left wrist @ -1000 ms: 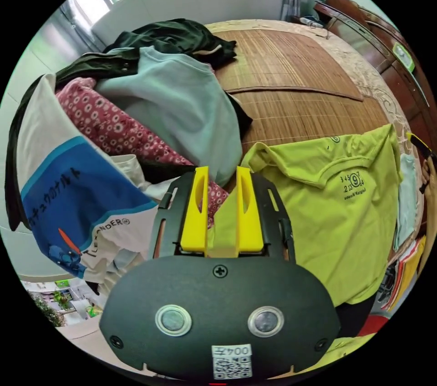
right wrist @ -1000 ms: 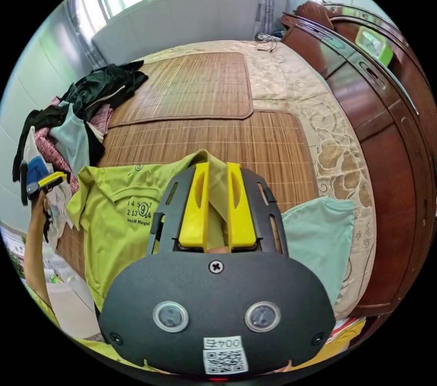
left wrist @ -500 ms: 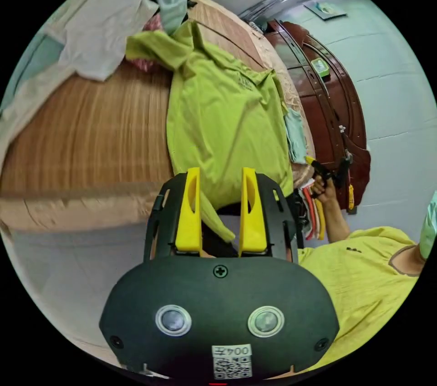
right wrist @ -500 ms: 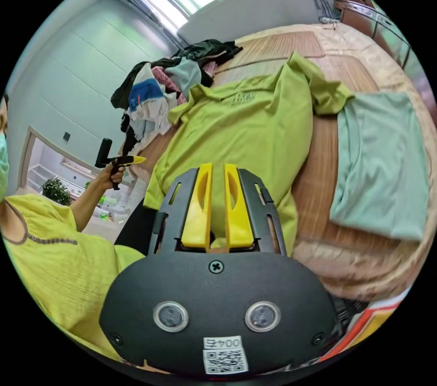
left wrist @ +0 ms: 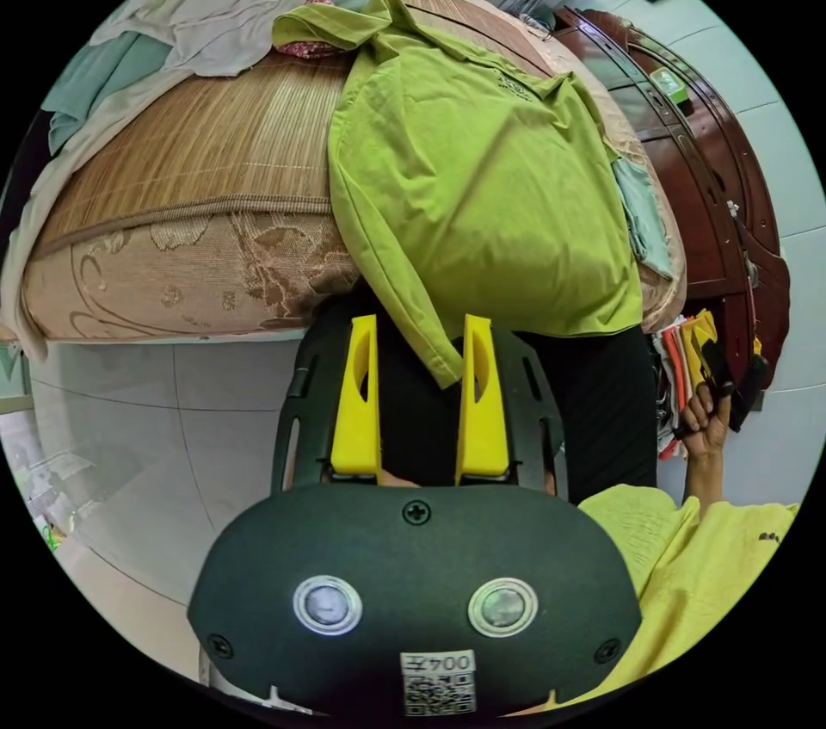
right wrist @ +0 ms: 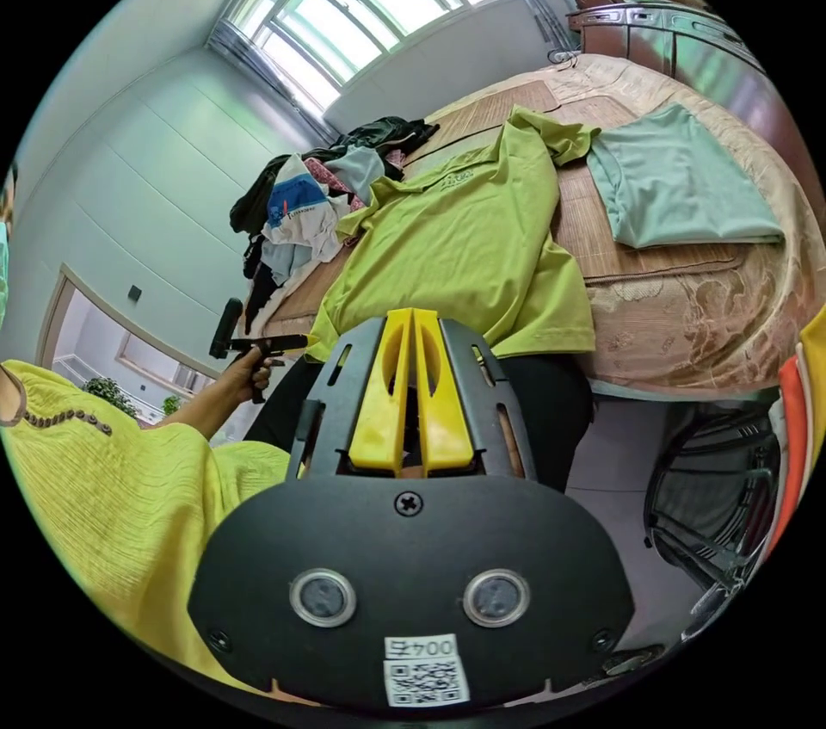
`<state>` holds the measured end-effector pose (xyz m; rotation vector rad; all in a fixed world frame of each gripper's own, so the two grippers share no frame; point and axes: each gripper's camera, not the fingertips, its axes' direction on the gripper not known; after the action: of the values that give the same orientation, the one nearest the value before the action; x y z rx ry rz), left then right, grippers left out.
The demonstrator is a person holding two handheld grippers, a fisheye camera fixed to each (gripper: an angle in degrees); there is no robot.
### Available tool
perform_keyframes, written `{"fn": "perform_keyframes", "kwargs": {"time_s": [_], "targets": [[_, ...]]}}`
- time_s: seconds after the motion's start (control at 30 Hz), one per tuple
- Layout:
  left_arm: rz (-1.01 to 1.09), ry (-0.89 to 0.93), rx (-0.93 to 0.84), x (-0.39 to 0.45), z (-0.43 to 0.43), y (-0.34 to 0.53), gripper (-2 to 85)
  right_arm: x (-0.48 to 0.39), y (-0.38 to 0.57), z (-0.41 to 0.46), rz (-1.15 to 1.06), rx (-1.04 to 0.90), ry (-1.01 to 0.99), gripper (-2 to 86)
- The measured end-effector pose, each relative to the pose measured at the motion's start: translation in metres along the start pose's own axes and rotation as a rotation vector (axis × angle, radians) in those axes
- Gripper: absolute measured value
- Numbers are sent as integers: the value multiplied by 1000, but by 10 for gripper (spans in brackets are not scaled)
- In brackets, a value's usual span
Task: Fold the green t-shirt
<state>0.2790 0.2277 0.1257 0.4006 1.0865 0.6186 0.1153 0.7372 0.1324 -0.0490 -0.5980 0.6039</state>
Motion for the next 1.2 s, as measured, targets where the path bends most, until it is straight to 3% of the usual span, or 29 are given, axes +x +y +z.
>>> {"fn": "perform_keyframes", "kwargs": {"time_s": [0.2,0.3,0.57,0.73,1.0,1.2], "targets": [[59,-37,20,0,-46,10,26,39,0,-53,126,36,82,34],[38,39,72,-15,-90,17,14,72,-4,-75,207,50,84,50],[-152,396,203,-126,-214,60,5,202,-16,-115,519,130,-238,122],[-209,512,224,-151,-250,77,5,260,-17,-112,641,96,-443,137],[-207,530,209,-143,-309,89,5,274,-22,-115,620,48,-478,167],[-209,553,215,-135,-351,112,6,254,-28,-112,519,-66,-469,108]]}}
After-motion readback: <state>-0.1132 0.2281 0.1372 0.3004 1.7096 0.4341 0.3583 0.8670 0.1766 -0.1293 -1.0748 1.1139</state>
